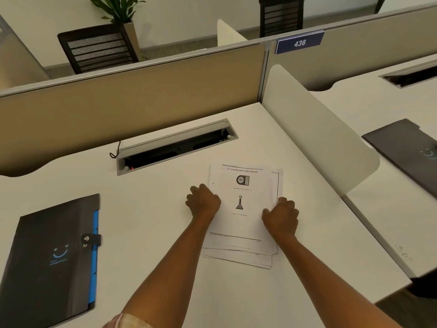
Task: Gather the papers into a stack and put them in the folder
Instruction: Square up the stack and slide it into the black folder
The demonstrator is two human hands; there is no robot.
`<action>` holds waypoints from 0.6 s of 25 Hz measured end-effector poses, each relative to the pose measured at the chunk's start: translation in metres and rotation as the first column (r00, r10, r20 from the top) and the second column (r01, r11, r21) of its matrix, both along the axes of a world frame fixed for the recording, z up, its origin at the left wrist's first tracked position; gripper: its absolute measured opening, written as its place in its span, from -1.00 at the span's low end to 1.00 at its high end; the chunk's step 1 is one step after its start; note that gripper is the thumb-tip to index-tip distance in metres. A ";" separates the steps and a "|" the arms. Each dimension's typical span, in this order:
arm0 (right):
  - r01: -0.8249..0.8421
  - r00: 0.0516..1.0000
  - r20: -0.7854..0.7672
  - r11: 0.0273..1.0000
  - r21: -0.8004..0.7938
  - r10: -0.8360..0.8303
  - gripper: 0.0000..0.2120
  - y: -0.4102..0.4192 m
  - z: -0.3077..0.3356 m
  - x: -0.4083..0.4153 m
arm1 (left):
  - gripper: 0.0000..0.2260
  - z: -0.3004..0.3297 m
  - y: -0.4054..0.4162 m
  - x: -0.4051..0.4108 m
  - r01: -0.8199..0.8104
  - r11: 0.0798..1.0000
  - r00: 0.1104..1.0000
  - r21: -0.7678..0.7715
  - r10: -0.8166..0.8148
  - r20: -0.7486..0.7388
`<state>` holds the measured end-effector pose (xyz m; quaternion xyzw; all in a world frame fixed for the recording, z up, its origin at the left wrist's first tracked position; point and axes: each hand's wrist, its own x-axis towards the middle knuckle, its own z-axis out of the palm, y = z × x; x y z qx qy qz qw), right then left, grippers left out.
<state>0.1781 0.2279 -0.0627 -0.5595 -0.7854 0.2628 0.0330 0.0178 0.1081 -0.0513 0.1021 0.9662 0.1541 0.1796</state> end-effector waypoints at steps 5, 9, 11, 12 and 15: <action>-0.048 0.998 0.030 0.997 -0.059 0.049 -0.55 -0.001 0.004 -0.005 | -0.58 0.005 0.008 -0.003 -0.136 0.986 0.979 0.096 0.119 0.165; -0.103 0.993 -0.064 0.988 -0.112 0.097 -0.47 0.005 -0.002 -0.001 | -0.51 0.000 0.003 -0.011 -0.196 0.959 0.949 0.204 0.133 0.287; -0.136 0.984 -0.137 0.980 -0.143 0.116 -0.47 0.008 -0.006 0.001 | -0.55 -0.003 0.000 -0.010 -0.234 0.931 0.929 0.279 0.129 0.347; -0.145 0.979 -0.169 0.977 -0.158 0.118 -0.49 0.010 -0.008 0.002 | -0.58 -0.004 -0.002 -0.010 -0.246 0.917 0.925 0.312 0.126 0.358; -0.155 0.971 -0.210 0.971 -0.185 0.115 -0.54 0.015 -0.010 0.004 | -0.67 -0.007 -0.007 -0.010 -0.274 0.857 0.916 0.436 0.094 0.391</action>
